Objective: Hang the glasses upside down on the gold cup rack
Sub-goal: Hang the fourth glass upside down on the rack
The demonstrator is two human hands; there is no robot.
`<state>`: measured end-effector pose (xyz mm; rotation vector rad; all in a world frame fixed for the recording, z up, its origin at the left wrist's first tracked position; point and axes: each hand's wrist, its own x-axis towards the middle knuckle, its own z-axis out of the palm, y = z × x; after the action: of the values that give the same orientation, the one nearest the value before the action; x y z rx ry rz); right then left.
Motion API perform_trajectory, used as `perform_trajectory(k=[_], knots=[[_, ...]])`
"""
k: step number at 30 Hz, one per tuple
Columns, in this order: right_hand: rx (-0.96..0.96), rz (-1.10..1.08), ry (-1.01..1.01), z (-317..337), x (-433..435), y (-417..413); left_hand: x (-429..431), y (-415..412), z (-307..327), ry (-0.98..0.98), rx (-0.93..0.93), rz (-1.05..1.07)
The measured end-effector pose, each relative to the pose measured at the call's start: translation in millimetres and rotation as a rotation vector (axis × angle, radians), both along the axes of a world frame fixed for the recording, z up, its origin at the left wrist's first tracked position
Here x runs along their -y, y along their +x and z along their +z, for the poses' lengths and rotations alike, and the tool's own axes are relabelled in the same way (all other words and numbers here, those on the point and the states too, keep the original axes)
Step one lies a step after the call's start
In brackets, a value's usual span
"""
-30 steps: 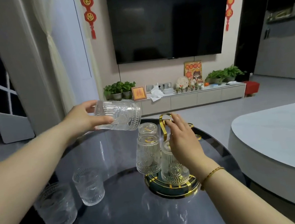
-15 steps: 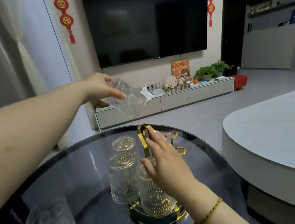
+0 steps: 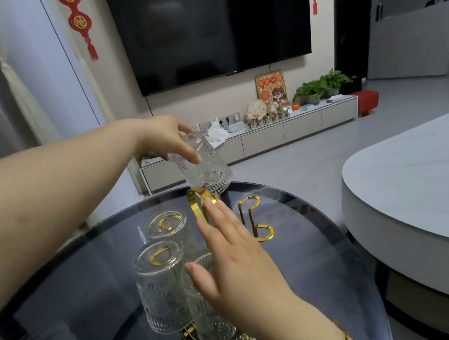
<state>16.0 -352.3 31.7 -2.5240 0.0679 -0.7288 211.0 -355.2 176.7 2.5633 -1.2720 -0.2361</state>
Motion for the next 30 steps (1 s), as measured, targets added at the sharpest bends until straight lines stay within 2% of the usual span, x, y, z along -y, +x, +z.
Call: perform_trajectory(k=[7, 13, 21, 30], knots=[[0.005, -0.008, 0.024, 2, -3, -2, 11, -12, -7, 0.181, 0.193, -0.072], [-0.011, 0.001, 0.006, 4, -1, -4, 19, -12, -35, 0.288, 0.208, -0.087], [-0.014, 0.013, 0.044, 2, 0, -3, 25, -5, -48, 0.347, 0.068, -0.066], [-0.003, 0.033, 0.075, -1, 1, -3, 36, -5, -54, 0.501, -0.064, -0.104]])
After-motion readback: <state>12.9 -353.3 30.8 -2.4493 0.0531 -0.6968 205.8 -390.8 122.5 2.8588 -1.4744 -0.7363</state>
